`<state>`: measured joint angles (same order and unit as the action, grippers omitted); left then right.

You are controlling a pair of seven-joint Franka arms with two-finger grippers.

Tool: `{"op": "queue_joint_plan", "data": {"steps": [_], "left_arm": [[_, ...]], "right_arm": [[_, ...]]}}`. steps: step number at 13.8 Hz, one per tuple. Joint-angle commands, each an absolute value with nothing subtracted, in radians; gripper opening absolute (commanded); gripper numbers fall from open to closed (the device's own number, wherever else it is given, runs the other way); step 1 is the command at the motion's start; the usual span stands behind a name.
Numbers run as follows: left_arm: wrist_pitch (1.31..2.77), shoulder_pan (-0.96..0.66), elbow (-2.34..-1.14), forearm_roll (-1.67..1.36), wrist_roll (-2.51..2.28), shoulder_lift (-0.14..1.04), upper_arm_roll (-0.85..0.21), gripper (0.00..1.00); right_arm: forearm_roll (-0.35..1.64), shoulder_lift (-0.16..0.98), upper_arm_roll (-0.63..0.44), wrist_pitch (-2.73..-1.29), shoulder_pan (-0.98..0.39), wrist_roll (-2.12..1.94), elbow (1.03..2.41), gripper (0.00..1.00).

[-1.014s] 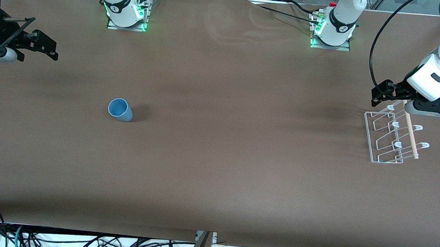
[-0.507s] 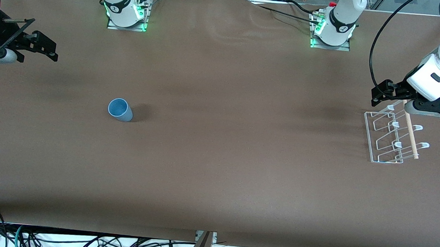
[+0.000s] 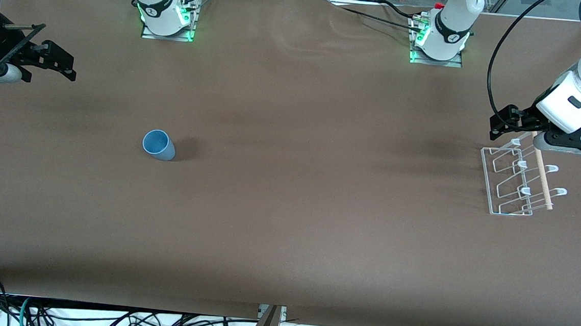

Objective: Transfer cup to left arm and place on rack
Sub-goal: 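Move the right gripper down over the light-blue cup, then close the right gripper on the blue cup's rim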

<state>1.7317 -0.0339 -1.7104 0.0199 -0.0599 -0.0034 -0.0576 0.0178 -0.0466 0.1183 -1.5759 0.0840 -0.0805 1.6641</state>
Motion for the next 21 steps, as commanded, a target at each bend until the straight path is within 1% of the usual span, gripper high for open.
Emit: {"op": "queue_joint_plan", "data": {"steps": [1,15,19,21], "left_arm": [[1.717,-0.034,-1.709,-0.003,-0.063,-0.015,-0.060,1.00],[1.713,-0.034,-1.709,-0.002,-0.063,-0.015,-0.061,1.00],[1.713,-0.034,-1.709,-0.002,-0.063,-0.014,-0.061,1.00],[1.713,-0.034,-1.709,-0.002,-0.063,-0.015,-0.061,1.00]], "right_arm": [[0.026,-0.034,0.118,-1.551,0.084,-0.092,1.634,0.99],[0.028,-0.023,0.118,-1.548,0.084,-0.095,1.637,0.99],[0.031,0.050,0.120,-1.542,0.080,-0.089,1.654,0.99],[0.028,0.127,0.120,-1.572,0.064,-0.089,1.664,0.99]]}}
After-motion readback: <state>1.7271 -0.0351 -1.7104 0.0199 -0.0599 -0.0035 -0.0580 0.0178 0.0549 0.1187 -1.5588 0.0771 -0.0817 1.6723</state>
